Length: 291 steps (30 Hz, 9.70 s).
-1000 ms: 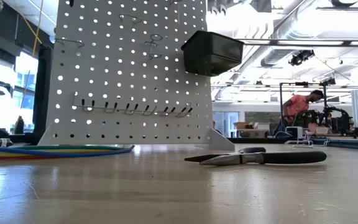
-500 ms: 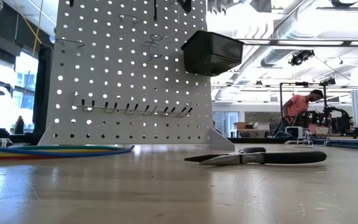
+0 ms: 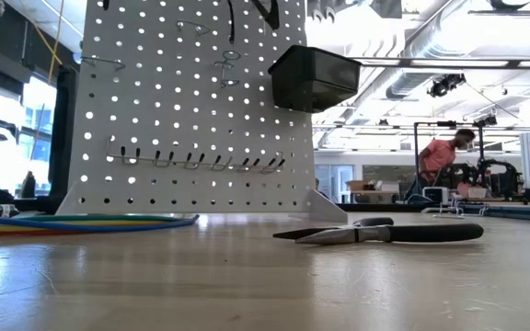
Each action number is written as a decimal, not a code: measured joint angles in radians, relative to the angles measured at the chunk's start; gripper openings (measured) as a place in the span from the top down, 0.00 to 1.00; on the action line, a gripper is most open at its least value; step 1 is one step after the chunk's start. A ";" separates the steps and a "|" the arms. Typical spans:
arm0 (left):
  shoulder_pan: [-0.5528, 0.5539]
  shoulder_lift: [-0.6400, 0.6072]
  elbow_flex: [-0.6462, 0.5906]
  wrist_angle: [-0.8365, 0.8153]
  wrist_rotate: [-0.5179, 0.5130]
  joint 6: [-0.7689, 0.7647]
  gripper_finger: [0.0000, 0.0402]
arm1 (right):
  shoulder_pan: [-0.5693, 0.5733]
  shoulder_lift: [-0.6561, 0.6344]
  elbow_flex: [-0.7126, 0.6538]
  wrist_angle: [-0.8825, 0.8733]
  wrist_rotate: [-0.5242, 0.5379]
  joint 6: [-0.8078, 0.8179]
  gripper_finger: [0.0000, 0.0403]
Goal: Hang tools onto peg board
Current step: Hang the safety glasses on the peg board, then hang the wrench on the peg board
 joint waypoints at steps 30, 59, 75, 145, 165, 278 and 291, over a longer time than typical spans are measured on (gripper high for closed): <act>0.002 0.000 0.000 0.058 -0.026 0.052 0.84 | -0.065 -0.011 -0.080 0.228 -0.171 0.265 0.92; -0.006 -0.014 0.001 0.069 -0.009 0.281 0.84 | -0.112 -0.011 -0.080 0.192 -0.336 0.396 0.92; -0.006 -0.014 0.001 0.068 -0.010 0.270 0.84 | -0.171 -0.081 -0.079 0.224 -0.366 0.383 0.92; -0.003 -0.014 0.000 0.067 -0.017 0.299 0.84 | -0.246 -0.082 -0.210 0.221 -0.389 0.309 0.92; -0.003 -0.014 0.000 0.067 -0.016 0.298 0.84 | -0.227 -0.082 -0.408 0.613 -0.373 0.453 0.92; 0.001 -0.014 0.000 0.053 0.092 0.290 0.84 | -0.019 -0.328 -0.430 -0.039 -0.209 0.974 0.59; 0.009 -0.014 0.000 0.084 0.054 0.290 0.84 | 0.394 -0.595 -0.430 -0.741 0.132 1.249 0.97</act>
